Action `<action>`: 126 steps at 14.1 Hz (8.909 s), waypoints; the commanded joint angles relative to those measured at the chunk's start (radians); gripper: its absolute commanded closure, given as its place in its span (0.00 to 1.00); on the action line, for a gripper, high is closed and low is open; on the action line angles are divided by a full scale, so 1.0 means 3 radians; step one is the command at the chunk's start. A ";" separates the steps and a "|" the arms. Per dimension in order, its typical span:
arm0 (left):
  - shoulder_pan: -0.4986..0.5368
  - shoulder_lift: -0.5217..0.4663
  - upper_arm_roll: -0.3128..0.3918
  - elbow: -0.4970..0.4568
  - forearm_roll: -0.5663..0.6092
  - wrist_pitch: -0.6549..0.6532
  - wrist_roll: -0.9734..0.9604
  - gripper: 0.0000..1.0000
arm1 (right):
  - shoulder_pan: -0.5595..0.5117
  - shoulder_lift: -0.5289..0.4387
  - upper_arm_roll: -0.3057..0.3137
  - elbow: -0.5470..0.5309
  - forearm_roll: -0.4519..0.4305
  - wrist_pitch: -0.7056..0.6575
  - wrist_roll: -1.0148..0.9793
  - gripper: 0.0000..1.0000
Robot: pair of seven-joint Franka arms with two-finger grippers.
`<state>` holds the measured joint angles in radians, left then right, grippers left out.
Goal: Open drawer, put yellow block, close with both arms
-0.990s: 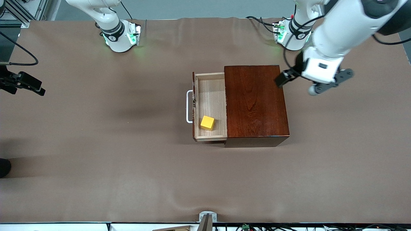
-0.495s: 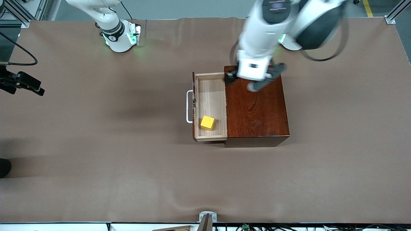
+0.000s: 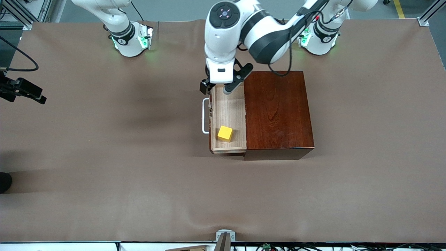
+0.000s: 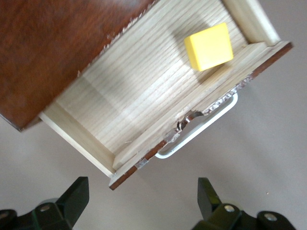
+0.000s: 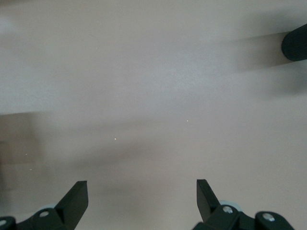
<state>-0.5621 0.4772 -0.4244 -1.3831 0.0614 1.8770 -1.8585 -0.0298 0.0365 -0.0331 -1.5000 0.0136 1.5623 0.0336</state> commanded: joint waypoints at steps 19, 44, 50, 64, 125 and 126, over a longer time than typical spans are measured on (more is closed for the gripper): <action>-0.1287 0.0828 0.1471 0.0443 -0.0025 0.0820 -0.2758 0.00 | -0.0075 -0.0035 0.0064 0.0030 -0.0015 -0.0013 0.0026 0.00; -0.1026 0.0859 0.1599 0.0428 -0.0415 0.0437 -0.2017 0.00 | -0.0069 -0.0035 0.0064 0.0030 -0.0015 -0.0013 0.0021 0.00; -0.1031 0.0849 0.1701 0.0428 -0.0328 -0.0023 -0.2027 0.00 | -0.0069 -0.0030 0.0064 0.0030 -0.0020 -0.0008 0.0026 0.00; -0.1036 0.0787 0.1854 0.0428 -0.0026 -0.0616 -0.2037 0.00 | -0.0069 -0.0030 0.0064 0.0030 -0.0015 -0.0013 0.0026 0.00; 0.1274 -0.1882 0.2106 -0.1424 -0.0379 -0.0412 0.5063 0.00 | -0.0069 -0.0030 0.0064 0.0030 -0.0015 -0.0002 0.0026 0.00; 0.1493 -0.1867 0.1837 -0.1342 -0.0384 -0.0453 0.5202 0.00 | -0.0069 -0.0030 0.0064 0.0030 -0.0015 -0.0002 0.0021 0.00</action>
<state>-0.2043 -0.0936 0.2229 -1.8437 -0.0468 1.7718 -0.3777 -0.0311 0.0365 -0.0307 -1.4937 0.0136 1.5636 0.0336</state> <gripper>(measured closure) 0.000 0.000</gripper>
